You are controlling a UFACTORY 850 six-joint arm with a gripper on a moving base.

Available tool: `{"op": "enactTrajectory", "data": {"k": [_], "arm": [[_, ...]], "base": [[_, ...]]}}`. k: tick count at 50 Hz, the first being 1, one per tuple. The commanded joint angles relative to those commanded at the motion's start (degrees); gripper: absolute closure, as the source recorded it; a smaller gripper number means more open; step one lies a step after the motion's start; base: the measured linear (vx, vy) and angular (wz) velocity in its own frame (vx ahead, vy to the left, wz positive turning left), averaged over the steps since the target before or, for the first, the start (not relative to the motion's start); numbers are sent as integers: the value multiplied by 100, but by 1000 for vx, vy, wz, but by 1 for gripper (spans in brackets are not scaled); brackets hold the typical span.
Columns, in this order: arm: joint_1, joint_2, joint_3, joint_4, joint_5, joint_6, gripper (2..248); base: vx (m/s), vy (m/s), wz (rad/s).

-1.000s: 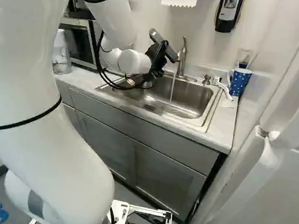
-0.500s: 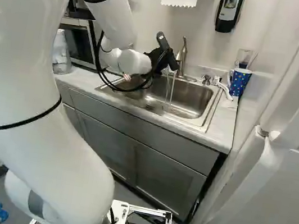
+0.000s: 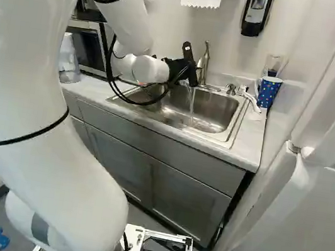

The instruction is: Rinse the cup and place it in the tray

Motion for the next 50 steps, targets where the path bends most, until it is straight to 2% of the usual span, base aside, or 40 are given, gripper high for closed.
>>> {"op": "enactTrajectory", "data": {"k": [50], "arm": [[0, 0, 0, 0, 0, 3010, 125]], "base": [[0, 0, 0]]}}
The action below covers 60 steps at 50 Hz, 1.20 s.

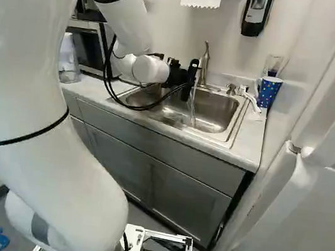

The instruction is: Rinse the cup and place it in the tray

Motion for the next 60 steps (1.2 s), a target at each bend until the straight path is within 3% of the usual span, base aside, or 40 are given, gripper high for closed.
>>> {"op": "enactTrajectory", "data": {"k": [13, 60], "arm": [[0, 0, 0, 0, 0, 782, 125], [0, 0, 0, 0, 0, 782, 125]], "base": [[0, 0, 0], [0, 0, 0]]}}
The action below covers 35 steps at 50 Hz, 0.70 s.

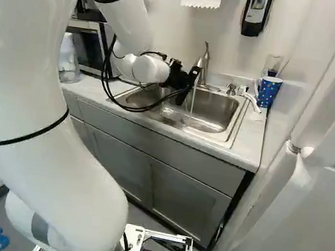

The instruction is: Rinse the cup and place it in the tray

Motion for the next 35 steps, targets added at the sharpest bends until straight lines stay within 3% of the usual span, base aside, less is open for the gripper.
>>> {"op": "enactTrajectory", "data": {"k": [9, 35], "arm": [[0, 0, 0, 0, 0, -233, 125], [0, 0, 0, 0, 0, -1750, 125]], "base": [[0, 0, 0], [0, 0, 0]]}}
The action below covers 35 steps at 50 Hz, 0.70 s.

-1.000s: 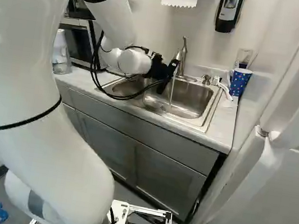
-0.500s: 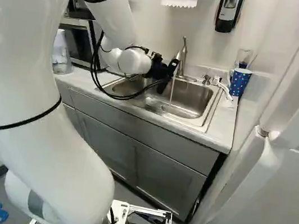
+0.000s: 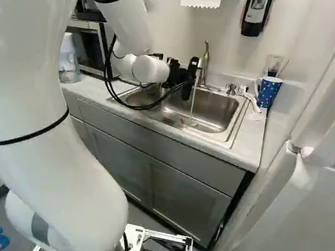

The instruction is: Rinse the cup and place it in the tray

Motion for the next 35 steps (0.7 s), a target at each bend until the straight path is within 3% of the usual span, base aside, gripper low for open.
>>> {"op": "enactTrajectory", "data": {"k": [35], "arm": [[0, 0, 0, 0, 0, -2107, 125]], "base": [[0, 0, 0]]}}
